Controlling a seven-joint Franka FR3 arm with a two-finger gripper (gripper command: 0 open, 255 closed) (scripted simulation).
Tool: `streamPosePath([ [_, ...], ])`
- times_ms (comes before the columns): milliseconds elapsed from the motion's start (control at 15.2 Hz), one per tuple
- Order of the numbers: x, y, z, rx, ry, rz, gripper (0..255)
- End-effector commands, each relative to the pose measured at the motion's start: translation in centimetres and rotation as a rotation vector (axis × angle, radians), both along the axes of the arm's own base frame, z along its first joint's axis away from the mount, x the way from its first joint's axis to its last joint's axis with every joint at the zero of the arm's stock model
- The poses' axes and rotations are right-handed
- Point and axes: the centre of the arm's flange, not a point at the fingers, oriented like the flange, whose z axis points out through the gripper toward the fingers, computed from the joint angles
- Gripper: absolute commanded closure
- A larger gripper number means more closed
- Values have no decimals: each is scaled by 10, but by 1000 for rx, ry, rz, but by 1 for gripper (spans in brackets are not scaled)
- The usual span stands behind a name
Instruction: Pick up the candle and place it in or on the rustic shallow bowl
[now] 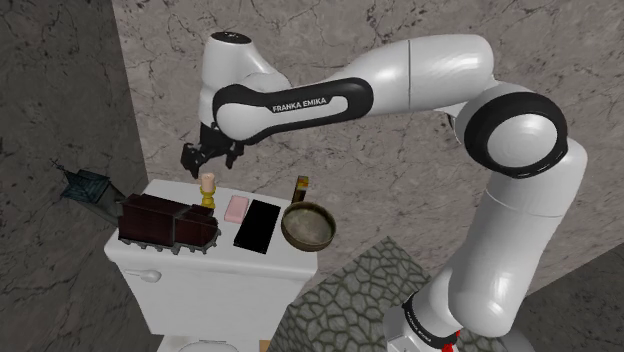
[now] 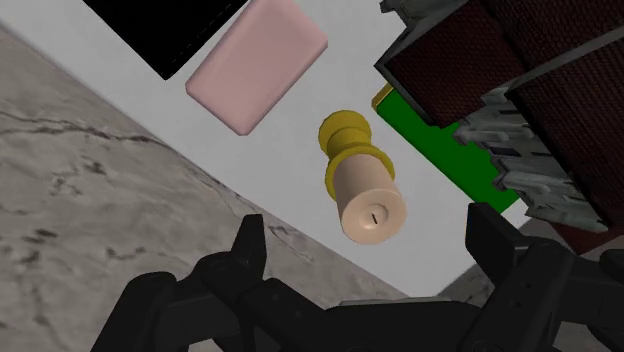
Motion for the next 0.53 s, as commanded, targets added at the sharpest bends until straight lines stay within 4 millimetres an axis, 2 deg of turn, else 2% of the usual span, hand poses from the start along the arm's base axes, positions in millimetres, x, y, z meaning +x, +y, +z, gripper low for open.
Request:
streamPosePath([
  [0,7,9,-9,-3,0,1,0],
  [462,11,10,-43,-3,0,1,0],
])
